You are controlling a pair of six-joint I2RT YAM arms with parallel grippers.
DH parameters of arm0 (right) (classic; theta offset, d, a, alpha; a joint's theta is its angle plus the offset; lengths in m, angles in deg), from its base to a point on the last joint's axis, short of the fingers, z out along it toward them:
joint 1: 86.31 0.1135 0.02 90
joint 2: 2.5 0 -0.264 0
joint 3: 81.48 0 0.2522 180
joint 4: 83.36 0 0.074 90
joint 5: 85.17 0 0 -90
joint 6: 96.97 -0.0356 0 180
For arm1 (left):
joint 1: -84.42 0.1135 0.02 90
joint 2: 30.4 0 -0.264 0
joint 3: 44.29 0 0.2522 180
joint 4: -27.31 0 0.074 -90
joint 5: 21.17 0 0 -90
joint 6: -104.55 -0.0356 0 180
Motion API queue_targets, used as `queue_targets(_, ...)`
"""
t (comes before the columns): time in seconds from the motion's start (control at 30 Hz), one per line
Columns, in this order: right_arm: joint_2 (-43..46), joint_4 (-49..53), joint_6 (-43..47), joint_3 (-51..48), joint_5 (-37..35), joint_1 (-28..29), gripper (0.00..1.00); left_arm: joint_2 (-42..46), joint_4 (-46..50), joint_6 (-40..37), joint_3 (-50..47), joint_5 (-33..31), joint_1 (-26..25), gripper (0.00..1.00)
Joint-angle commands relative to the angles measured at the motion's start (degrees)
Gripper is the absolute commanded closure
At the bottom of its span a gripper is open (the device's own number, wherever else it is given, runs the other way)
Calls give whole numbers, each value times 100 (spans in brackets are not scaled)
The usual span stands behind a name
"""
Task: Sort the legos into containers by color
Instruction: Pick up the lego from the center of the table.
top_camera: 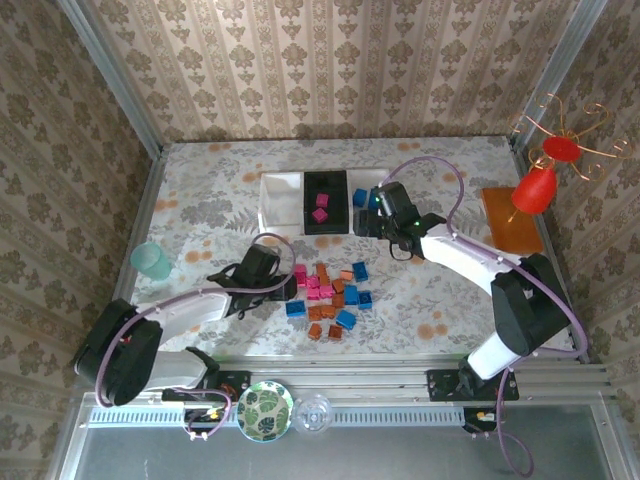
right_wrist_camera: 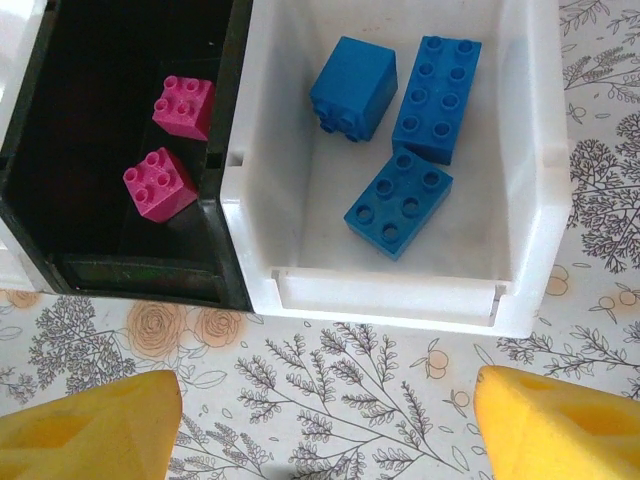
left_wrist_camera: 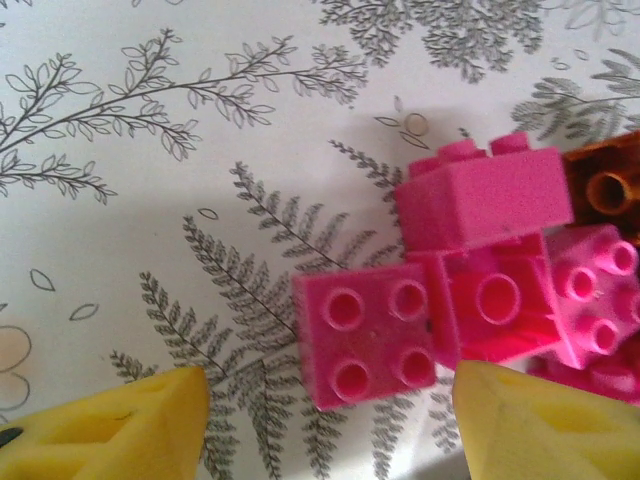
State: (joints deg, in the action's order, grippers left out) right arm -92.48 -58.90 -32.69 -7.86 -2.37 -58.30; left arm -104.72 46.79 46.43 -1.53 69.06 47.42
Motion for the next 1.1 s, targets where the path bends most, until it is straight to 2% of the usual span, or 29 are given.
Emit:
queue_targets(0.0, 251, -169, -85, -61, 13, 3, 22, -264, -296, -120, 159, 23, 135, 34)
queue_targets(0.13, 304, -161, -88, -94, -1, 3, 22, -527, -486, -139, 209, 45, 253, 36)
queue_targets(0.27, 331, -187, -92, -138, 8, 3, 22, -765, -526, -194, 328, -31, 297, 43)
queue_targets(0.43, 367, -218, -100, -203, 15, 3, 22, -1081, -549, -266, 448, -79, 307, 43)
queue_targets(0.57, 380, -246, -100, -270, 26, 3, 22, -1278, -563, -344, 527, -162, 307, 58)
queue_targets(0.87, 691, -322, -178, -562, 48, 3, 22, -882, -138, -478, 795, -406, 7, 69)
queue_targets(1.07, 1257, -475, -367, -1119, 103, 3, 22, -704, 424, -649, 1935, -391, -330, 70)
